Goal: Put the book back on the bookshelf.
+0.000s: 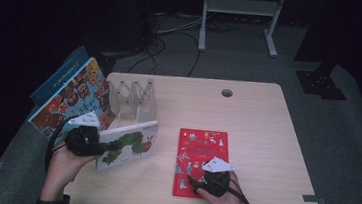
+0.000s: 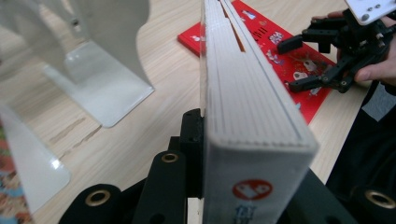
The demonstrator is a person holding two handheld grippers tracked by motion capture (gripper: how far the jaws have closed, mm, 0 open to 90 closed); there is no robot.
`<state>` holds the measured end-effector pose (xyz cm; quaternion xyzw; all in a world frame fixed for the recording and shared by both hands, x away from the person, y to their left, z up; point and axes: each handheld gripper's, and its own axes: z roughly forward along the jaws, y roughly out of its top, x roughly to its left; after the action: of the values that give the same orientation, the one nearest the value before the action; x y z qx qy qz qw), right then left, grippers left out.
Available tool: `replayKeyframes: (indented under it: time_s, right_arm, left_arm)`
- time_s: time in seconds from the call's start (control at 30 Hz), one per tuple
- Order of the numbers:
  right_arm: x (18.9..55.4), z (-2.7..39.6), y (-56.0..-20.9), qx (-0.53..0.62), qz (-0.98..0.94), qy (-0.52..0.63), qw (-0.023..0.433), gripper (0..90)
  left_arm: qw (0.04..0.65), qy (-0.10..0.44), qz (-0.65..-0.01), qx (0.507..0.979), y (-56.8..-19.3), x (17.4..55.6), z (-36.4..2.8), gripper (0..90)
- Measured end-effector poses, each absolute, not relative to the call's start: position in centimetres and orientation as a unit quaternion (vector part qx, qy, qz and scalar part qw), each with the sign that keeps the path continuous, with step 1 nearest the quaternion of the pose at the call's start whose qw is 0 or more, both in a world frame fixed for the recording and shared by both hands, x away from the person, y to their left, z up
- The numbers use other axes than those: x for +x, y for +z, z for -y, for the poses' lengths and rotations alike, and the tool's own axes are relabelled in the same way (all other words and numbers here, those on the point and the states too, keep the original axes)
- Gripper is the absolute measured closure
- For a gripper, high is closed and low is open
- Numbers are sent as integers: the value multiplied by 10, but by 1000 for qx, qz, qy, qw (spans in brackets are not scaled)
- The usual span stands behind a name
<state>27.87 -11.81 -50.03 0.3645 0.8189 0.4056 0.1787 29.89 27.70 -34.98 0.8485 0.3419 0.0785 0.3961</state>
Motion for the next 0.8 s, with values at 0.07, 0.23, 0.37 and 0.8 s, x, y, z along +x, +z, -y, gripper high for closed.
replayKeyframes:
  time_s: [0.07,0.23,0.37,0.8]
  right_arm:
    - [279,118,-500,365,-819,406,179,157]
    - [279,118,-500,365,-819,406,179,157]
    - [279,118,-500,365,-819,405,179,157]
    - [279,118,-500,364,-819,406,179,157]
  left_arm:
    - [393,82,-349,847,-350,298,-283,755]
    - [389,94,-367,840,-350,302,-292,755]
    - [387,101,-379,835,-351,312,-295,755]
    - [389,121,-398,822,-354,353,-283,755]
